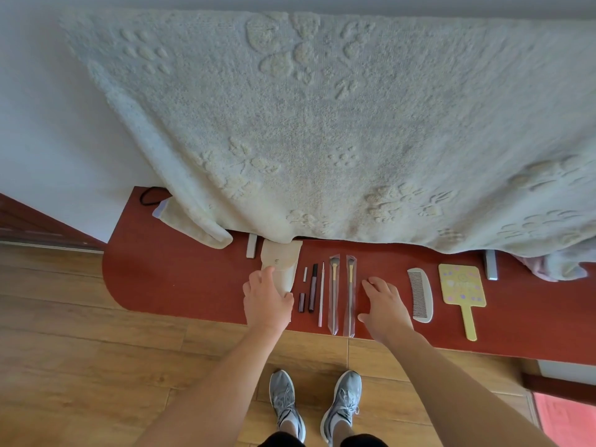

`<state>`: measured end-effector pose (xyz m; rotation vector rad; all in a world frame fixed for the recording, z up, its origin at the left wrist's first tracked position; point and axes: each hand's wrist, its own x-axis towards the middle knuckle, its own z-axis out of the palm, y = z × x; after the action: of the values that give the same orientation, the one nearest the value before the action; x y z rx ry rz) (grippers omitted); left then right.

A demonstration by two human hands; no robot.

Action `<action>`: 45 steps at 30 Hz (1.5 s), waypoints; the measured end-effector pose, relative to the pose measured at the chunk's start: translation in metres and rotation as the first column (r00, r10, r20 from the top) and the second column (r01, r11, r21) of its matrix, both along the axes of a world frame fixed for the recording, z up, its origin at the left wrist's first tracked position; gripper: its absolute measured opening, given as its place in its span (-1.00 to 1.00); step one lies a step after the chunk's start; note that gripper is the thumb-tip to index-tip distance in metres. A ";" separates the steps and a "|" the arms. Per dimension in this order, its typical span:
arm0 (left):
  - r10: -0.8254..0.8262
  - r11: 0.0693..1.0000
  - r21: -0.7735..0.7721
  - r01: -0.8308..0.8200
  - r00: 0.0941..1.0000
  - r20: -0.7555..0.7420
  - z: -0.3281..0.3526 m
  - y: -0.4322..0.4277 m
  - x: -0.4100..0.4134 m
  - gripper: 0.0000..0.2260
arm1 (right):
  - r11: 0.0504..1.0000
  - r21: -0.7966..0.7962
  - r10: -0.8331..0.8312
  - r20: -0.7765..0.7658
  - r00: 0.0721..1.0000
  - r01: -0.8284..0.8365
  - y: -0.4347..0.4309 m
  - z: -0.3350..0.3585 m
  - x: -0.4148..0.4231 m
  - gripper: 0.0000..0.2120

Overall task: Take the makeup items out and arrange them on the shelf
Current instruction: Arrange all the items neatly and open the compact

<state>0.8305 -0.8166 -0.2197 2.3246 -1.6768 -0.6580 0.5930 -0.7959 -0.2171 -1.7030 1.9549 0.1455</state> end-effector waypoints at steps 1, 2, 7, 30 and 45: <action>-0.003 1.000 0.003 0.003 1.000 0.008 -0.001 0.000 0.000 -0.41 | 1.000 0.000 0.000 -0.001 1.000 0.000 0.000 0.000 0.000 -0.26; -0.007 1.000 0.006 0.007 1.000 0.014 -0.001 0.001 0.000 -0.41 | 1.000 0.001 -0.001 -0.003 1.000 0.001 0.000 0.000 0.000 -0.26; -0.031 1.000 -0.003 0.031 0.999 0.035 -0.002 0.002 0.000 -0.40 | 1.000 0.003 -0.004 -0.007 1.000 0.004 0.000 0.001 0.001 -0.27; -0.052 0.999 0.002 0.052 0.992 0.111 -0.004 0.003 0.001 -0.40 | 1.000 0.004 -0.014 0.000 1.000 0.014 0.000 0.002 0.001 -0.28; -0.078 0.996 -0.034 0.080 0.995 0.059 -0.010 0.004 0.010 -0.49 | 1.000 -0.004 -0.029 0.009 1.000 0.029 0.000 0.002 0.002 -0.27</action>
<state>0.8407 -0.8125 -0.2300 2.2831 -1.7989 -0.5742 0.5946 -0.7957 -0.2154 -1.6743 1.9740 0.1231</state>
